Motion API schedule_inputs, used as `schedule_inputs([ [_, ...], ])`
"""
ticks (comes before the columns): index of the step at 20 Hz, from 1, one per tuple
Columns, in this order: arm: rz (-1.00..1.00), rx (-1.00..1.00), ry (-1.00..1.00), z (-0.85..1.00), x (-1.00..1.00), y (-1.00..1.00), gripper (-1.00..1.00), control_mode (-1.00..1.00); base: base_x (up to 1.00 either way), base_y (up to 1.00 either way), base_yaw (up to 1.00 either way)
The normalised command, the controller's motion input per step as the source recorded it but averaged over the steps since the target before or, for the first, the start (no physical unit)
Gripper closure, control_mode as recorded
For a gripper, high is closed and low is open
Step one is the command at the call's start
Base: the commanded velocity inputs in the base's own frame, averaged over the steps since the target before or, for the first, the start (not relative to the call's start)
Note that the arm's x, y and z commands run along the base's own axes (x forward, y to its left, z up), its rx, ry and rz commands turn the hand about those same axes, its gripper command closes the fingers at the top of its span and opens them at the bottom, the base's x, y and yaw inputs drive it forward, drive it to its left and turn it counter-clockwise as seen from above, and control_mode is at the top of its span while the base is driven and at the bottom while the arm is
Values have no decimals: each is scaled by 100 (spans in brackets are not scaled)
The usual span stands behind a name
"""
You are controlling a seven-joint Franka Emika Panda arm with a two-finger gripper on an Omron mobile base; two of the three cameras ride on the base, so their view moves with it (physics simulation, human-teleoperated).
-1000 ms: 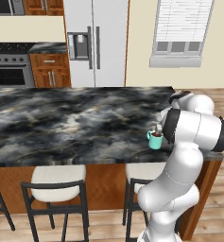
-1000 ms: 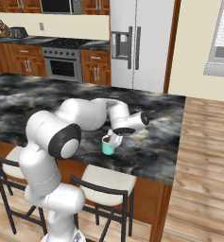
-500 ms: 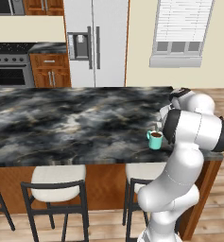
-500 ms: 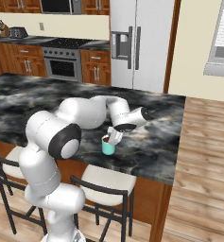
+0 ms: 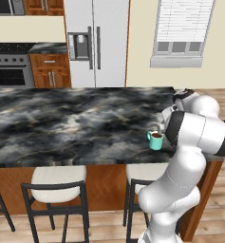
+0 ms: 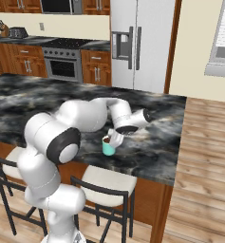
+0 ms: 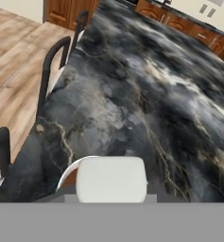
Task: Pick up the marshmallow and place it in the cup of hot chocolate on the dining counter.
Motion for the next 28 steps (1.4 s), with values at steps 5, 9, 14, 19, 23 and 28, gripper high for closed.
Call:
schedule_inputs([
  [5,0,0,0,0,-10,1,100,-100,0,0,0],
  [9,0,0,0,0,5,3,100,-100,0,0,0],
  [14,0,0,3,0,4,7,100,-100,0,0,0],
  [19,0,0,7,-3,0,7,100,-100,0,0,0],
  [23,0,0,2,0,1,1,-100,-100,0,0,0],
  [28,0,0,0,0,0,0,-100,-100,0,0,0],
])
